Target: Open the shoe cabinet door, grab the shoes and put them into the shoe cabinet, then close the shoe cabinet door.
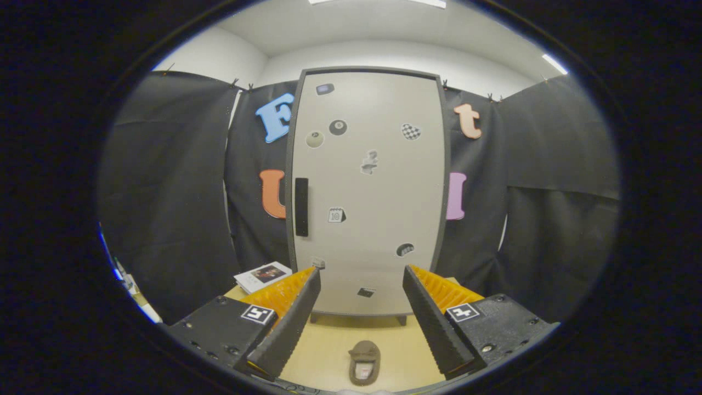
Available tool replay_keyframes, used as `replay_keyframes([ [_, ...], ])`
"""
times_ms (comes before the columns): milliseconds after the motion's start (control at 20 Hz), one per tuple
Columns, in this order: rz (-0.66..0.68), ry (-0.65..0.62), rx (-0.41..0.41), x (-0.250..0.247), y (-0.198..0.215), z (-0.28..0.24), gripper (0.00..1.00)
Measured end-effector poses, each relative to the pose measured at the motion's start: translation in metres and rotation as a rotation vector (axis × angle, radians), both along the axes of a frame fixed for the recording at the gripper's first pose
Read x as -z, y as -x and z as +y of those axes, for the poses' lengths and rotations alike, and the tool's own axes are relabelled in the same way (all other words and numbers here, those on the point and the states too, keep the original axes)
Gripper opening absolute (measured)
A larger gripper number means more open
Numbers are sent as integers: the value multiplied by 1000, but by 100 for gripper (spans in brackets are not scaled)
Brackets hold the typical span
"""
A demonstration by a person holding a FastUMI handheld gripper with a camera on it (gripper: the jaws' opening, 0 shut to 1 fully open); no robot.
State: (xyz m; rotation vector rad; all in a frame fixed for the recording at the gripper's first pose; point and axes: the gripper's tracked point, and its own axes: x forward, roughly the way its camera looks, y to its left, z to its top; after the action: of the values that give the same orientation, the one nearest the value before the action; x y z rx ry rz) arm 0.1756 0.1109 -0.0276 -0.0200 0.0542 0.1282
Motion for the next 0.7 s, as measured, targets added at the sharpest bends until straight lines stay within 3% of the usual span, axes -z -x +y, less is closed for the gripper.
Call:
replay_keyframes([
  [350, -39, 23, -154, -32, -122, 105, 99],
  [700, -16, 20, -173, -31, -190, 139, 99],
])
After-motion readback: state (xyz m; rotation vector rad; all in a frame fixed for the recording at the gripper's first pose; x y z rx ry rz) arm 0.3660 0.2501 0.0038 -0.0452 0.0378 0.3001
